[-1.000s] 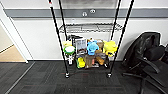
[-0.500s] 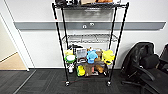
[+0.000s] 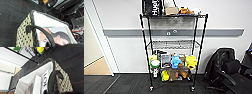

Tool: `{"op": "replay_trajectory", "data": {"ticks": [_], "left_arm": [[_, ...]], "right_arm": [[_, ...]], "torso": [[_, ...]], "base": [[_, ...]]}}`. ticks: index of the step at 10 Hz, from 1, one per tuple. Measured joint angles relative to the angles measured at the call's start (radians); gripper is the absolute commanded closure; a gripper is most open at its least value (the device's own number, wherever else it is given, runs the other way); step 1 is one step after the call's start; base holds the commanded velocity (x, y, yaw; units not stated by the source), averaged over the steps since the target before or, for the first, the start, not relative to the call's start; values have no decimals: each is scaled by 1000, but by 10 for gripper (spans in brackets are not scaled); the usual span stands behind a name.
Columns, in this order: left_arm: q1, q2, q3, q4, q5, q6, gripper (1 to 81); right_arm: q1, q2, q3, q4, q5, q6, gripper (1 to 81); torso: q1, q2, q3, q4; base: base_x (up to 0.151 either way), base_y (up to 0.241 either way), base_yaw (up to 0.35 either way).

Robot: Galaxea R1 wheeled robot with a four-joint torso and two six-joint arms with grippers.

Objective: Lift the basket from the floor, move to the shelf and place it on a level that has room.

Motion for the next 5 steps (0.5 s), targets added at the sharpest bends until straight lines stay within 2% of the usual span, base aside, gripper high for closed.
{"op": "replay_trajectory", "data": {"ticks": [5], "left_arm": [[-5, -67, 108, -3, -2, -4, 811]], "right_arm": [[-21, -50, 81, -3, 13, 5, 811]], "torso": [[-109, 169, 1, 0]], "base": [[0, 0, 0]]}}
